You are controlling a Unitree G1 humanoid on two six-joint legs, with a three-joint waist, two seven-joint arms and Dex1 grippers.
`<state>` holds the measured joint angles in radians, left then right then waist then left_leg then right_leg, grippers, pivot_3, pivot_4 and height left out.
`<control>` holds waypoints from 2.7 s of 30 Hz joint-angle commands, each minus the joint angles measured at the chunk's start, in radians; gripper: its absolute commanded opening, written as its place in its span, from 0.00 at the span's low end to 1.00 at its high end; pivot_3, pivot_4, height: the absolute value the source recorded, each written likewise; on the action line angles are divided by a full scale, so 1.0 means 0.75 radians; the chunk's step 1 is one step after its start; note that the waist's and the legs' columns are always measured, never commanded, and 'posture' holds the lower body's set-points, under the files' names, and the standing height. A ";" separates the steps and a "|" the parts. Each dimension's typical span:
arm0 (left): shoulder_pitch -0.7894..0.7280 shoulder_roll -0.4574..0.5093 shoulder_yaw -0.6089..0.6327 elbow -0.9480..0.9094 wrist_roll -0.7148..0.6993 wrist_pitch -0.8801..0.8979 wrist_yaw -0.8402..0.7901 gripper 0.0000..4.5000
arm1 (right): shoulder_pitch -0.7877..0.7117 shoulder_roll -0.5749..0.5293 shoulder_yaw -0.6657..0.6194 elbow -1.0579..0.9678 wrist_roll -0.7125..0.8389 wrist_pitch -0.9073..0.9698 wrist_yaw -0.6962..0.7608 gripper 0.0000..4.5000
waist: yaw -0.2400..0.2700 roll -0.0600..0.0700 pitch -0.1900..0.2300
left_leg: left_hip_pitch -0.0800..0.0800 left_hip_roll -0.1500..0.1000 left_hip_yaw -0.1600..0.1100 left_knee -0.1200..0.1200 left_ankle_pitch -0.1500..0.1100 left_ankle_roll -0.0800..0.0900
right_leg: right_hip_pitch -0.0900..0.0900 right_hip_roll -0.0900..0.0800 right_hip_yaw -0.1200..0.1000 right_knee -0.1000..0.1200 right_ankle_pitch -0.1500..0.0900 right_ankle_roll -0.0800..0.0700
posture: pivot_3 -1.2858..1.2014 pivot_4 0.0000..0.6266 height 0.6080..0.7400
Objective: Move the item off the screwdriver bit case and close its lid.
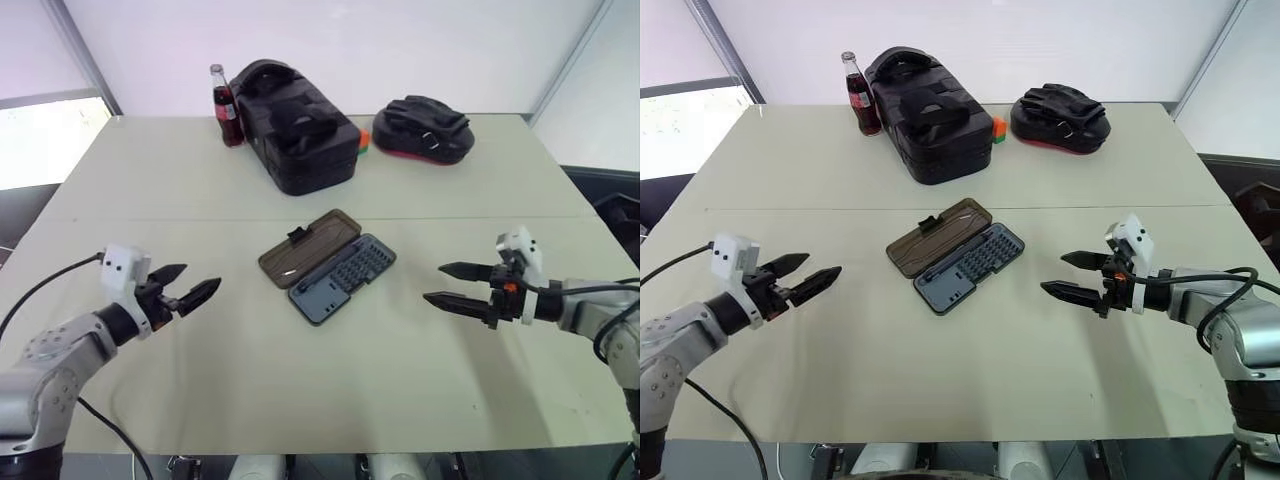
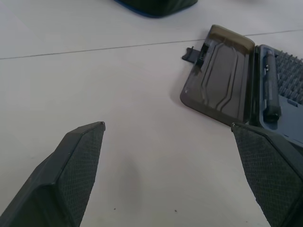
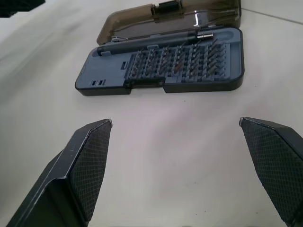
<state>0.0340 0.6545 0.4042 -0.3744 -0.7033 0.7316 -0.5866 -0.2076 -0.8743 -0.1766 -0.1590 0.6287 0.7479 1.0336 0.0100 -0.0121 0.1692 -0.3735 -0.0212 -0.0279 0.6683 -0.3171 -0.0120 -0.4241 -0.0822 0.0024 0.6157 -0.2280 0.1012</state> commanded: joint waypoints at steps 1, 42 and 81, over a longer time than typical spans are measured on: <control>0.003 -0.007 0.041 -0.046 -0.025 -0.025 0.001 0.99 | -0.034 -0.004 -0.014 0.007 -0.004 -0.034 0.014 1.00 | 0.000 0.000 0.000 | 0.000 0.000 0.000 0.000 0.000 0.000 | 0.000 0.000 0.000 0.000 0.000 0.000 | 0.52 0.24 1.00; -0.478 0.153 -0.325 0.559 0.350 -0.362 -0.334 0.99 | -0.127 0.067 0.212 -0.209 -0.071 -0.057 0.019 1.00 | 0.013 -0.001 0.000 | 0.000 -0.003 -0.002 0.001 0.000 0.000 | 0.001 0.001 -0.003 0.001 0.000 0.000 | 0.52 0.24 1.00; -1.284 -0.357 -0.737 1.942 0.950 -0.820 -0.623 0.14 | 0.055 0.166 0.092 -0.421 -0.047 -0.035 -0.311 1.00 | 0.000 -0.003 0.001 | -0.002 -0.006 -0.002 0.020 -0.004 0.007 | 0.006 0.001 -0.004 0.007 0.002 0.004 | 0.52 0.24 1.00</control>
<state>-0.9687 0.3885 -0.1310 1.0494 -0.0185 0.0984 -1.0481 -0.1532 -0.7362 -0.0794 -0.4471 0.5753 0.7254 0.7982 0.0097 -0.0144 0.1698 -0.3744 -0.0256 -0.0296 0.6835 -0.3201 -0.0066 -0.4187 -0.0815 -0.0007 0.6212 -0.2266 0.1041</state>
